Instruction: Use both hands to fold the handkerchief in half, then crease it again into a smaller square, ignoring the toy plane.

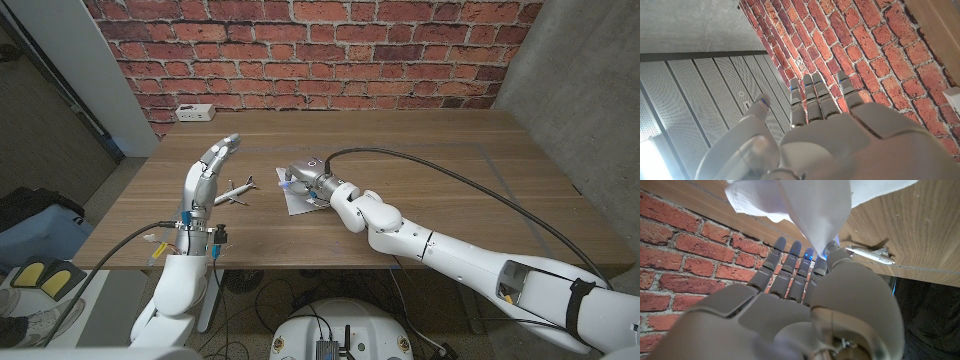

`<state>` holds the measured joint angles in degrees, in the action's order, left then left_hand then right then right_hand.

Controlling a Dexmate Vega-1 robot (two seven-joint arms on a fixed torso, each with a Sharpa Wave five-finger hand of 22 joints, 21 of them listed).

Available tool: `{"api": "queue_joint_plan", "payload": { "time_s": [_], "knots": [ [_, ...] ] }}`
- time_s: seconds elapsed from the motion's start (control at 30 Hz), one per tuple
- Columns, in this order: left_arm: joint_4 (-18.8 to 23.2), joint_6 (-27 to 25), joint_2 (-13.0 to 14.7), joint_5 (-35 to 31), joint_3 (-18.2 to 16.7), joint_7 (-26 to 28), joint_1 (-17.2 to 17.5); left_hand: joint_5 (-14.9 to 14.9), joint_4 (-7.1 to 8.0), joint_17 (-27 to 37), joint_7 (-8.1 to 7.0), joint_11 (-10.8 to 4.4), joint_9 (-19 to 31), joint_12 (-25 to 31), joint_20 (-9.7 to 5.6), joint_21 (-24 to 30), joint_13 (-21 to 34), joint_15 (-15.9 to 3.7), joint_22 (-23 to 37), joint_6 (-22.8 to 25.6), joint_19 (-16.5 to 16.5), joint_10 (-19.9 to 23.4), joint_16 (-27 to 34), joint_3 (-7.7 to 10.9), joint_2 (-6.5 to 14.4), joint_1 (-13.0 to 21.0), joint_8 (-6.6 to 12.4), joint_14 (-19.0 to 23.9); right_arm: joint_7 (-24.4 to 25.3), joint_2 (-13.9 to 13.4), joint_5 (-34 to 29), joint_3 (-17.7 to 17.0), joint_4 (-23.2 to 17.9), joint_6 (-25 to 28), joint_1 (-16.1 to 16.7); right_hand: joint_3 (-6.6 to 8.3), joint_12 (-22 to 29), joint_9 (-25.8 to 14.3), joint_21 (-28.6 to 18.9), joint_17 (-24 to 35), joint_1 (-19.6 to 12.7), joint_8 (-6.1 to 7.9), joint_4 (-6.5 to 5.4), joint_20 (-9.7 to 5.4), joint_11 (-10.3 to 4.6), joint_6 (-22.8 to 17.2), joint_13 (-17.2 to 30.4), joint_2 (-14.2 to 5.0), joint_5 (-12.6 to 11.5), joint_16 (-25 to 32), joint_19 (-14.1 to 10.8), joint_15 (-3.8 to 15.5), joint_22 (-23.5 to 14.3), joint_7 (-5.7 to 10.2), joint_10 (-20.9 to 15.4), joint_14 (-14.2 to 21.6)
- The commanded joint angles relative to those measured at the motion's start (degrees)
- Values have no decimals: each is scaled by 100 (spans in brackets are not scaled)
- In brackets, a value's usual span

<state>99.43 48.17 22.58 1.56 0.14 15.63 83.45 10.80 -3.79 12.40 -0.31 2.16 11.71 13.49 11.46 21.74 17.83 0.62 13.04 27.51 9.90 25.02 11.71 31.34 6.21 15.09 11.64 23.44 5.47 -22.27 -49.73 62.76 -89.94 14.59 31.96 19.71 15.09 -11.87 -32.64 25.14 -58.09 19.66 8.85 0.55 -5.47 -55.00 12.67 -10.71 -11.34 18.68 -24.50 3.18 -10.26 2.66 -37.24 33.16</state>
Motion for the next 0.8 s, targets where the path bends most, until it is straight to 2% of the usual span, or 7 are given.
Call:
{"api": "queue_joint_plan", "payload": {
  "time_s": [0.03,0.17,0.23,0.27,0.5,0.6,0.8],
  "knots": [
    [-29,-19,72,94,69,-44,-44,10,-13,17,0,33,4,0,4,-12,-2,31,12,-20,-37,0,52,5,-12,-64,-14,2,1605,-34,-18,-130,282,-696,183,58,61,-21,-38,12,-62,56,-11,-11,-29,-72,9,21,17,56,-74,849,-33,-7,-120,82],
    [-40,31,106,147,94,-87,-71,10,-13,17,-6,21,1,4,0,-10,-3,27,11,-25,-34,8,55,6,-13,-76,-16,4,2433,6,-154,-166,488,-882,269,62,52,-20,-49,12,-75,75,-10,-31,-63,-126,10,45,24,66,-100,878,-33,-10,-128,100],
    [-58,66,137,219,124,-139,-96,10,-15,17,-12,27,0,5,0,-11,-3,28,10,-22,-36,10,57,7,-13,-79,-14,6,2818,38,-157,-189,622,-1023,291,63,55,-18,-61,27,-103,80,-1,-63,-159,-149,11,66,30,104,-124,908,-33,-4,-181,153],
    [-55,62,148,230,130,-152,-100,9,-15,17,-17,30,-1,5,-1,-10,-3,28,10,-23,-36,9,59,7,-14,-81,-15,10,2935,47,-191,-189,650,-1027,303,61,66,-17,-60,38,-112,88,-3,-77,-132,-178,11,71,31,128,-118,919,-33,13,-229,187],
    [-57,85,176,285,155,-205,-124,9,-19,16,-9,20,-6,6,6,-9,-5,32,9,-29,-38,10,68,10,-15,-100,-16,27,3322,11,-275,-146,811,-1307,256,-10,69,3,-78,110,-167,105,13,-151,-299,-334,14,155,38,256,-139,953,-34,159,-356,315],
    [-64,104,187,321,167,-232,-133,9,-21,16,-12,17,-7,8,12,-9,-6,27,8,-31,-38,16,69,11,-15,-106,-17,26,3535,17,-341,-120,895,-1405,234,-85,86,22,-74,159,-195,108,28,-240,-380,-460,19,229,38,310,-110,961,-37,253,-443,323],
    [-92,181,190,389,195,-282,-158,8,-23,16,-9,31,-11,7,11,-5,-7,23,7,-40,-34,13,73,15,-14,-120,-19,32,3852,57,-435,-82,1002,-1549,188,-142,70,46,-28,201,-259,58,36,-424,-523,-512,48,270,15,325,33,986,-44,322,-419,290]
  ]
}}
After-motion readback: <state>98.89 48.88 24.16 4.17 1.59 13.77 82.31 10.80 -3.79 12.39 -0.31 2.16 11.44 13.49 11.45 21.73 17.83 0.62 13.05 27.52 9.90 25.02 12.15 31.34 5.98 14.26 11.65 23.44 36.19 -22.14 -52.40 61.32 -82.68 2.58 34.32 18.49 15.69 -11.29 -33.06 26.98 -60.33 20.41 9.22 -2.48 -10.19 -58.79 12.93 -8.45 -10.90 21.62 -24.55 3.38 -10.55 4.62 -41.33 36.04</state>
